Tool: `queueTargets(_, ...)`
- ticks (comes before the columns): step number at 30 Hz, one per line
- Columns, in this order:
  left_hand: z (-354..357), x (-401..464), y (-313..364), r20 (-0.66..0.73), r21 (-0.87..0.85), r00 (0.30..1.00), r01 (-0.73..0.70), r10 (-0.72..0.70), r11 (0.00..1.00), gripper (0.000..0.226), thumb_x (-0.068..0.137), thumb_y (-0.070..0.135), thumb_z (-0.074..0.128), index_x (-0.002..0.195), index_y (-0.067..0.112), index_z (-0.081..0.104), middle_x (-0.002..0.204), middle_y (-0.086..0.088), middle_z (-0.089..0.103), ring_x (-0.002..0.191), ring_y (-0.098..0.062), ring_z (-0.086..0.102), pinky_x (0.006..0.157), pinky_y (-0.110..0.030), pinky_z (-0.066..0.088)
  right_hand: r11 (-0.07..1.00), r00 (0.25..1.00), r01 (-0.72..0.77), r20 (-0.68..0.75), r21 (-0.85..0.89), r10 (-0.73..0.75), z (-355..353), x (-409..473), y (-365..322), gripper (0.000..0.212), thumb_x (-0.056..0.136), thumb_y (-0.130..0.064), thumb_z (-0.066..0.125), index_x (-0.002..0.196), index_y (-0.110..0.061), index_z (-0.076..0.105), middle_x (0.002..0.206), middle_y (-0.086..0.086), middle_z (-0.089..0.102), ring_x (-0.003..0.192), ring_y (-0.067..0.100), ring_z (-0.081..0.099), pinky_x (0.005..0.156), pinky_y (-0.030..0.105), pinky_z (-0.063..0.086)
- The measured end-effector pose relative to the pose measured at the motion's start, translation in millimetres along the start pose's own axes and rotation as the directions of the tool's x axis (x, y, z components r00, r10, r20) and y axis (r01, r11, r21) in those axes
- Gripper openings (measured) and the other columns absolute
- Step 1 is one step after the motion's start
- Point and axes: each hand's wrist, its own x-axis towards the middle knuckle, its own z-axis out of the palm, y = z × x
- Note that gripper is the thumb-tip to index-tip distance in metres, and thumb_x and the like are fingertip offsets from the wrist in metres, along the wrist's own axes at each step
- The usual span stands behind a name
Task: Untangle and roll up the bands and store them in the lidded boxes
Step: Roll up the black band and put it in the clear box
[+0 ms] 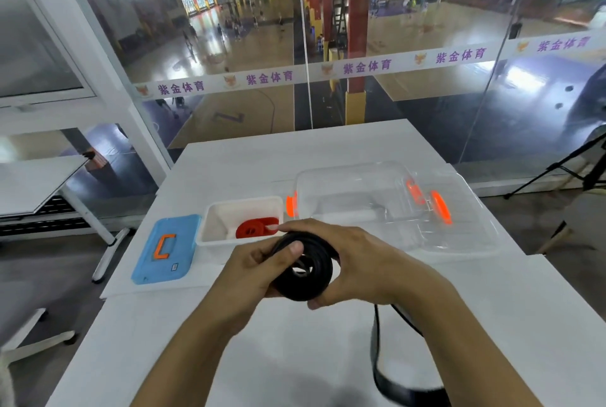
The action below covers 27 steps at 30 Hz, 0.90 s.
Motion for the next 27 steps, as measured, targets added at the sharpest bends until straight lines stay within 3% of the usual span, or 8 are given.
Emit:
queueTargets(2, 6, 1, -3, -0.041, -0.036, 0.999, -0.002, 0.000, 0.999, 0.033, 0.078, 0.041, 0.070, 0.100, 0.020, 0.081, 0.099, -0.011, 0.079, 0.094, -0.028, 0.077, 0.074, -0.040, 0.062, 1.000, 1.000, -0.006, -0.013, 0.017, 0.006, 1, -2, 5, 0.099, 0.070, -0.020, 0.093, 0.145, -0.055, 0.040, 0.130, -0.033, 0.060, 0.124, -0.006, 0.057, 0.108, 0.027, 0.050)
queueTargets(8, 24, 7, -3, -0.267, -0.191, 0.963, -0.067, 0.014, 0.979, 0.033, 0.078, 0.040, 0.070, 0.102, 0.019, 0.080, 0.101, -0.011, 0.080, 0.096, -0.024, 0.077, 0.078, -0.041, 0.062, 0.988, 0.976, -0.050, -0.203, 0.143, 0.079, 15, -7, 13, 0.087, 0.073, -0.036, 0.089, 0.144, -0.054, 0.041, 0.126, -0.021, 0.066, 0.118, 0.009, 0.064, 0.103, 0.039, 0.054)
queueTargets(11, 38, 10, -3, -0.356, -0.241, 0.934, -0.097, 0.005, 0.966, 0.034, 0.080, 0.042, 0.070, 0.103, 0.019, 0.079, 0.101, -0.008, 0.080, 0.099, -0.024, 0.076, 0.085, -0.039, 0.059, 0.983, 0.944, -0.087, -0.302, 0.164, 0.134, 33, -5, 4, 0.099, 0.071, -0.047, 0.087, 0.148, -0.062, 0.027, 0.128, -0.028, 0.065, 0.118, 0.000, 0.063, 0.103, 0.027, 0.051)
queueTargets(14, 51, 10, -8, -0.394, -0.263, 0.919, -0.106, -0.007, 0.959, 0.028, 0.090, 0.041, 0.066, 0.104, 0.020, 0.079, 0.102, -0.005, 0.081, 0.101, -0.023, 0.076, 0.094, -0.042, 0.055, 0.965, 0.907, -0.122, -0.368, 0.233, 0.204, 42, 0, -3, 0.087, 0.072, -0.041, 0.083, 0.139, -0.064, 0.033, 0.119, -0.031, 0.067, 0.093, -0.004, 0.067, 0.083, 0.023, 0.054)
queueTargets(17, 49, 9, -9, -0.311, -0.305, 0.947, -0.025, -0.074, 0.952, 0.036, 0.086, 0.044, 0.064, 0.106, 0.017, 0.077, 0.103, -0.009, 0.081, 0.100, -0.025, 0.077, 0.089, -0.042, 0.056, 0.974, 0.930, -0.113, -0.324, 0.196, 0.173, 30, 0, 3, 0.073, 0.072, -0.035, 0.086, 0.131, -0.054, 0.046, 0.114, -0.027, 0.069, 0.103, -0.002, 0.068, 0.092, 0.029, 0.057)
queueTargets(21, 19, 11, -8, -0.082, -0.220, 0.991, 0.087, -0.107, 0.972, 0.042, 0.082, 0.038, 0.072, 0.115, 0.012, 0.075, 0.108, -0.012, 0.079, 0.103, -0.028, 0.075, 0.082, -0.040, 0.059, 0.996, 0.981, -0.079, -0.177, 0.038, 0.084, 7, -1, 9, 0.084, 0.070, -0.035, 0.090, 0.138, -0.053, 0.045, 0.123, -0.024, 0.067, 0.115, 0.003, 0.065, 0.100, 0.034, 0.055)
queueTargets(24, -4, 17, 9, 0.132, 0.046, 0.990, 0.046, -0.052, 0.998, 0.036, 0.080, 0.038, 0.082, 0.111, 0.021, 0.077, 0.110, -0.007, 0.079, 0.107, -0.023, 0.074, 0.086, -0.034, 0.060, 0.997, 0.999, -0.028, -0.021, -0.076, 0.026, 1, 4, 3, 0.096, 0.067, -0.033, 0.091, 0.142, -0.061, 0.039, 0.130, -0.021, 0.065, 0.120, 0.006, 0.062, 0.102, 0.036, 0.052)
queueTargets(27, -6, 25, 28, 0.130, 0.276, 0.991, -0.014, -0.023, 0.961, 0.026, 0.078, 0.037, 0.077, 0.099, 0.023, 0.081, 0.100, -0.002, 0.081, 0.098, -0.014, 0.076, 0.092, -0.031, 0.057, 0.994, 1.000, -0.003, -0.024, -0.105, 0.000, -1, 7, -1, 0.102, 0.069, -0.035, 0.091, 0.146, -0.063, 0.029, 0.133, -0.024, 0.062, 0.119, 0.002, 0.059, 0.103, 0.032, 0.051)
